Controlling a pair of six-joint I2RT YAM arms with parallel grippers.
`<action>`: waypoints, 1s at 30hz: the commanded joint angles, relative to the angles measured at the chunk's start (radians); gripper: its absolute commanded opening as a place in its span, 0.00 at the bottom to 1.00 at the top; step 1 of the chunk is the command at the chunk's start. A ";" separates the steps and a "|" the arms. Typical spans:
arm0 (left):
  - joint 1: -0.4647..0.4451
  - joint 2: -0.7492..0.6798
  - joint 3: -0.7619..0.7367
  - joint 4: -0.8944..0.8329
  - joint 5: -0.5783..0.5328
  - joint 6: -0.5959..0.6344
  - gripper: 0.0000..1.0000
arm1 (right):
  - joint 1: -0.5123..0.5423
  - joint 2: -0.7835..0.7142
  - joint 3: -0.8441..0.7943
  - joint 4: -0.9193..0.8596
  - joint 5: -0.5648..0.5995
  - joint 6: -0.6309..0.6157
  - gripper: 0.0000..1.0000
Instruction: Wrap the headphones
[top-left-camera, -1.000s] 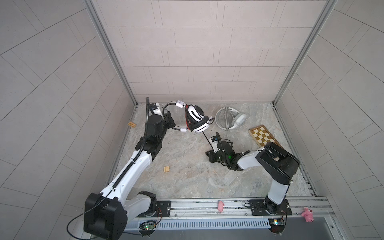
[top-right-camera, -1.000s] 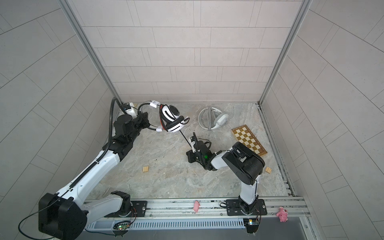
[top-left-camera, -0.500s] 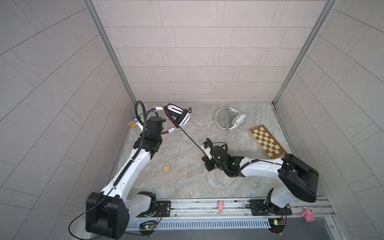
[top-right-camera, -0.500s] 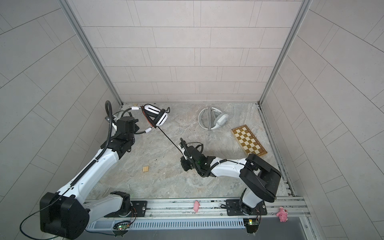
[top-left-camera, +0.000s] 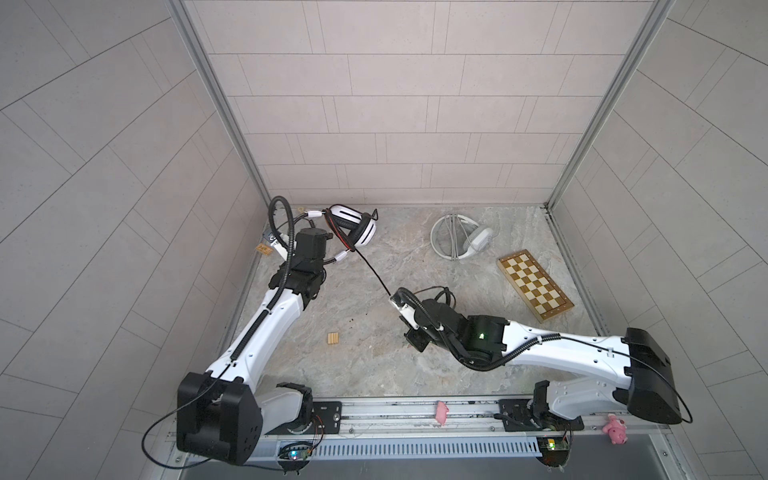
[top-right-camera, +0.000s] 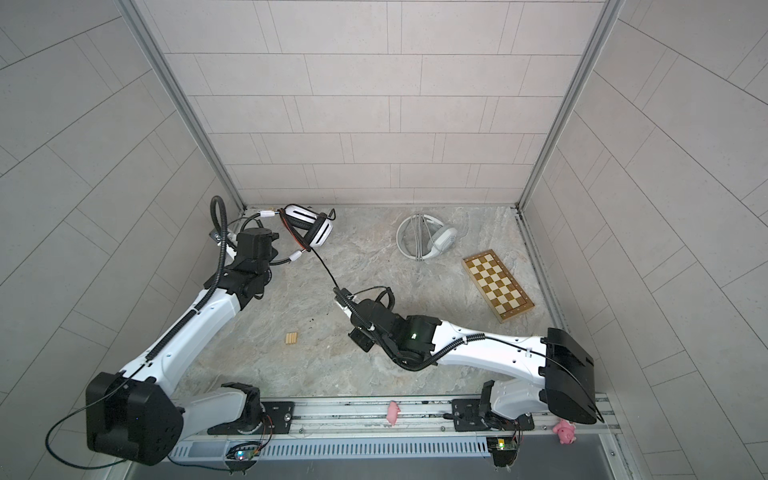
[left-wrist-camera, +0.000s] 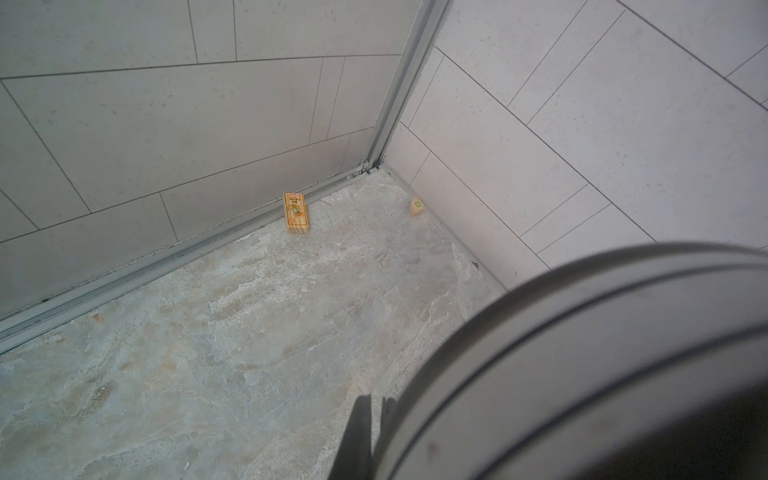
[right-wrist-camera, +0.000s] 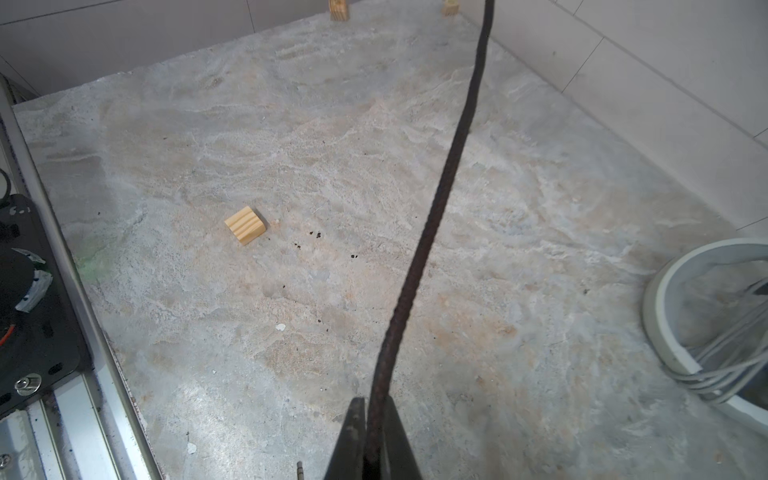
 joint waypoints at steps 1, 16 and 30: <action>0.001 0.012 0.058 0.077 0.038 -0.039 0.00 | 0.002 -0.061 0.053 -0.080 0.062 -0.069 0.09; -0.170 0.176 0.190 0.099 0.201 0.302 0.00 | -0.103 -0.042 0.437 -0.231 0.096 -0.267 0.07; -0.331 0.289 0.299 0.072 0.663 0.610 0.00 | -0.262 -0.019 0.513 -0.251 0.150 -0.362 0.07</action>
